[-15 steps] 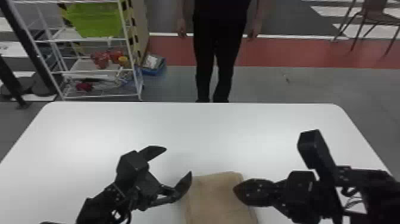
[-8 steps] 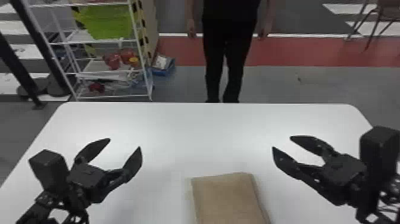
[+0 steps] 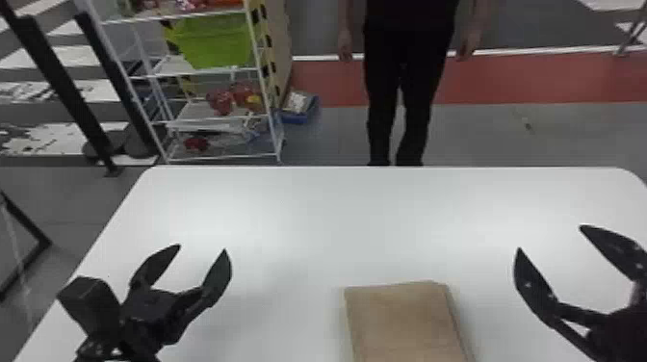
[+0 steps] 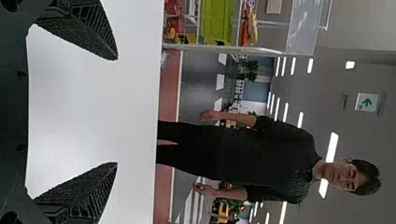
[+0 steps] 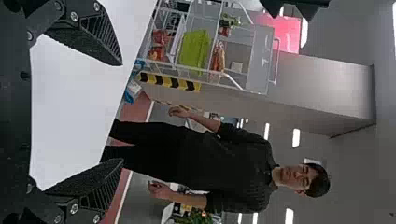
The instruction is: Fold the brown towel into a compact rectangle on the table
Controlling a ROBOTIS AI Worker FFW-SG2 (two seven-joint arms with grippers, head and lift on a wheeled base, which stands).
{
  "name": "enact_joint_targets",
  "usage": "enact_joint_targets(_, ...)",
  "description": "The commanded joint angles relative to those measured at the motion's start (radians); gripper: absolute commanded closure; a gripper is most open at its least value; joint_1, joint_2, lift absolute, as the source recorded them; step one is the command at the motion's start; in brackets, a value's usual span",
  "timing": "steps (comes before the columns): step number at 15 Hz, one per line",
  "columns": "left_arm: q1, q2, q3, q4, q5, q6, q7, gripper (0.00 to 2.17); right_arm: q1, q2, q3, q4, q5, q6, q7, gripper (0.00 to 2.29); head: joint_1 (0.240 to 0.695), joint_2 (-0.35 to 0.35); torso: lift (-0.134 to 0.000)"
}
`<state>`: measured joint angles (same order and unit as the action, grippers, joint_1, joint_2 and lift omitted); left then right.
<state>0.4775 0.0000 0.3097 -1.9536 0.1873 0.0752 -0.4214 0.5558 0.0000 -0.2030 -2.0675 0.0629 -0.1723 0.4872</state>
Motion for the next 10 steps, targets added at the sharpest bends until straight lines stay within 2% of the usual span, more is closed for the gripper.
enact_joint_targets(1, 0.012, -0.003, 0.038, 0.015, 0.001, -0.048, 0.000, 0.08, 0.003, 0.001, -0.038, 0.040, -0.009, -0.034, 0.002, 0.17, 0.695, 0.111, -0.123)
enact_joint_targets(3, 0.027, -0.003, 0.063, 0.018, 0.017, -0.051, -0.019, 0.08, 0.003, 0.001, -0.059, 0.044, -0.020, -0.025, 0.004, 0.17, 0.695, 0.116, -0.123)
enact_joint_targets(5, 0.039, -0.003, 0.063, 0.012, 0.015, -0.067, -0.034, 0.09, 0.001, 0.001, -0.058, 0.006, -0.026, 0.070, 0.002, 0.17, 0.695, 0.115, -0.123)
enact_joint_targets(7, 0.050, -0.003, 0.061, 0.010, 0.015, -0.091, -0.045, 0.09, 0.001, 0.001, -0.053, -0.039, -0.061, 0.172, 0.001, 0.17, 0.695, 0.109, -0.123)
enact_joint_targets(10, 0.066, -0.003, 0.052, 0.002, 0.014, -0.103, -0.046, 0.09, -0.002, 0.001, -0.041, -0.051, -0.077, 0.208, -0.010, 0.17, 0.695, 0.102, -0.123)
